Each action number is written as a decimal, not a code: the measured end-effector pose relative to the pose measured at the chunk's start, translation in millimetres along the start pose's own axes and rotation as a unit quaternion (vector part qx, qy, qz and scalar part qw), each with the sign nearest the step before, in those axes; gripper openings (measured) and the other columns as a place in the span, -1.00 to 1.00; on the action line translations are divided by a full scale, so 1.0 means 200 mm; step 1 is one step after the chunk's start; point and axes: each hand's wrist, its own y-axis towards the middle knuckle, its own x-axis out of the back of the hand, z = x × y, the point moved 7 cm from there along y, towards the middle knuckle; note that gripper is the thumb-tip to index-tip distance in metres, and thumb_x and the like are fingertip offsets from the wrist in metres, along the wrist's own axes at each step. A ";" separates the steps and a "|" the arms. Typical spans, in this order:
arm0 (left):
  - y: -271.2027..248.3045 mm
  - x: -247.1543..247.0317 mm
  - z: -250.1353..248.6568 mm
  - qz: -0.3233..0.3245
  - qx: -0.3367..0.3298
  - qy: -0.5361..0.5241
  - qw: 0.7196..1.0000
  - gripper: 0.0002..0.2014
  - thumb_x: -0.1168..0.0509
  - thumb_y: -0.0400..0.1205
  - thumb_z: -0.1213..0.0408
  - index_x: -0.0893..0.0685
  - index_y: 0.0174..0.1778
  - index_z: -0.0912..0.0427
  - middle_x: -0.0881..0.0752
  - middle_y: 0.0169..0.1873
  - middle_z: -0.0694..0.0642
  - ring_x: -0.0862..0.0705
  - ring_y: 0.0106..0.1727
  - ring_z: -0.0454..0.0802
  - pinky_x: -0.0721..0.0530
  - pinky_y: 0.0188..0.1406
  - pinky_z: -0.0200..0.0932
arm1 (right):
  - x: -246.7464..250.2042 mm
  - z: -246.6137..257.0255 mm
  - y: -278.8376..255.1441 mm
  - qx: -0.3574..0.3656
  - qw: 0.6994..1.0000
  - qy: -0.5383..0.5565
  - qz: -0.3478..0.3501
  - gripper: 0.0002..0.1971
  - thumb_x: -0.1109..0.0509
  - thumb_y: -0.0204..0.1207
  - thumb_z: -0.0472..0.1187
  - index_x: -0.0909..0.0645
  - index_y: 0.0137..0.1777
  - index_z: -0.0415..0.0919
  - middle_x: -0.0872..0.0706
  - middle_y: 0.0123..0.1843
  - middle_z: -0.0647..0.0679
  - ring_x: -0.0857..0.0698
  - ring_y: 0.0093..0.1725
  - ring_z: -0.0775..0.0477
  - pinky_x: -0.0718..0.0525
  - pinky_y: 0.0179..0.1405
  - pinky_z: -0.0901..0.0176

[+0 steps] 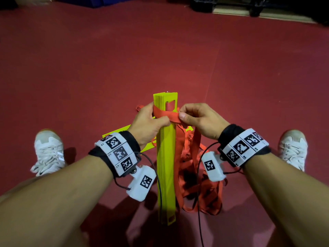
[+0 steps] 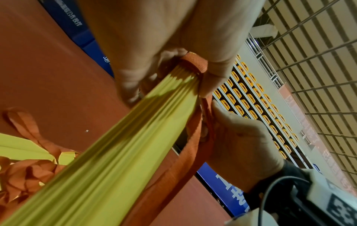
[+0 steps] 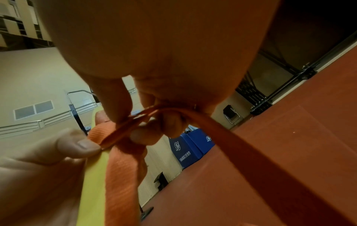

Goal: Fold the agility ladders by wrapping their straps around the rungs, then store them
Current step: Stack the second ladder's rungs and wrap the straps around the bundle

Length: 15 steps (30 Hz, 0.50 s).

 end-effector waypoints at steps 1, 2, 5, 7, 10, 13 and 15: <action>0.00 0.00 0.00 0.002 0.004 -0.006 1.000 -0.73 -0.36 0.28 0.41 -0.66 -0.14 0.05 -0.67 -0.33 -0.04 -0.64 -0.20 0.00 -0.63 -0.10 0.02 | 0.01 0.01 0.00 0.005 1.000 -0.018 0.002 -0.81 -0.37 0.65 -0.08 -0.65 -0.22 0.00 -0.61 -0.42 0.21 -0.52 -0.39 0.12 -0.47 -0.32 -0.01; -0.01 0.00 0.00 0.004 0.006 -0.011 1.000 -0.72 -0.35 0.28 0.42 -0.66 -0.13 0.06 -0.69 -0.32 -0.05 -0.65 -0.20 -0.02 -0.65 -0.13 -0.04 | 0.01 0.01 -0.01 0.009 0.999 -0.031 0.002 -0.79 -0.39 0.67 -0.15 -0.65 -0.23 0.00 -0.59 -0.45 0.25 -0.49 -0.43 0.18 -0.44 -0.34 0.13; -0.02 -0.01 -0.01 0.015 0.015 -0.028 0.999 -0.70 -0.32 0.28 0.44 -0.66 -0.11 0.08 -0.74 -0.32 -0.09 -0.69 -0.24 -0.09 -0.65 -0.27 -0.21 | 0.03 0.01 -0.01 0.010 0.999 -0.045 -0.013 -0.80 -0.43 0.65 -0.17 -0.65 -0.22 0.04 -0.63 -0.45 0.29 -0.51 -0.44 0.24 -0.45 -0.33 0.28; -0.02 -0.01 -0.01 0.016 0.023 -0.039 0.999 -0.69 -0.32 0.27 0.45 -0.66 -0.10 0.11 -0.73 -0.26 0.01 -0.68 -0.20 -0.03 -0.65 -0.25 -0.17 | 0.03 0.01 -0.01 0.013 0.999 -0.040 -0.017 -0.84 -0.45 0.62 -0.13 -0.65 -0.20 0.06 -0.67 -0.40 0.26 -0.55 -0.39 0.20 -0.50 -0.29 0.22; -0.02 -0.02 -0.01 0.024 0.042 -0.062 0.997 -0.63 -0.30 0.25 0.46 -0.66 -0.02 0.18 -0.67 -0.12 0.22 -0.64 -0.11 0.08 -0.61 -0.19 -0.08 | 0.01 0.00 -0.01 0.018 1.000 -0.017 -0.008 -0.91 -0.45 0.59 -0.10 -0.65 -0.16 0.04 -0.69 -0.35 0.20 -0.61 -0.32 0.13 -0.57 -0.21 0.14; -0.02 -0.01 0.01 0.007 0.080 -0.090 0.993 -0.42 -0.28 0.18 0.46 -0.60 0.19 0.39 -0.62 -0.05 0.30 -0.58 -0.08 0.17 -0.53 -0.18 -0.02 | 0.00 0.02 -0.01 0.029 1.000 0.007 0.002 -0.87 -0.44 0.63 -0.20 -0.64 -0.14 0.01 -0.68 -0.35 0.19 -0.59 -0.34 0.14 -0.55 -0.24 0.14; -0.02 0.00 0.01 0.001 0.094 -0.091 0.991 -0.33 -0.27 0.16 0.45 -0.53 0.27 0.54 -0.61 -0.07 0.33 -0.56 -0.07 0.23 -0.44 -0.11 0.12 | -0.01 0.02 -0.02 0.037 0.999 0.022 -0.002 -0.87 -0.45 0.61 -0.19 -0.64 -0.15 0.03 -0.68 -0.37 0.17 -0.58 -0.35 0.13 -0.53 -0.28 0.13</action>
